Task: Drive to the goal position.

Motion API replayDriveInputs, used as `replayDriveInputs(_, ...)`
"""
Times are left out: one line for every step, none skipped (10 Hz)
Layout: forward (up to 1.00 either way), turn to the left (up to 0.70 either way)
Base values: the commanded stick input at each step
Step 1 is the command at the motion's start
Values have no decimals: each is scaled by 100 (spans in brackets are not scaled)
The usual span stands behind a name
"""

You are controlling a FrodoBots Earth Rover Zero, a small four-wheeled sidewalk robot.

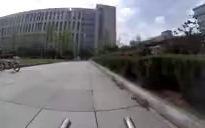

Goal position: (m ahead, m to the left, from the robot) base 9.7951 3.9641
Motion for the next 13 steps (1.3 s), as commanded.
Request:
replayDriveInputs(0,0)
replayDriveInputs(0,0)
replayDriveInputs(0,0)
replayDriveInputs(0,0)
replayDriveInputs(0,0)
replayDriveInputs(0,0)
replayDriveInputs(0,0)
replayDriveInputs(0,0)
replayDriveInputs(0,-10)
replayDriveInputs(0,-27)
replayDriveInputs(37,-39)
replayDriveInputs(100,-21)
replayDriveInputs(100,0)
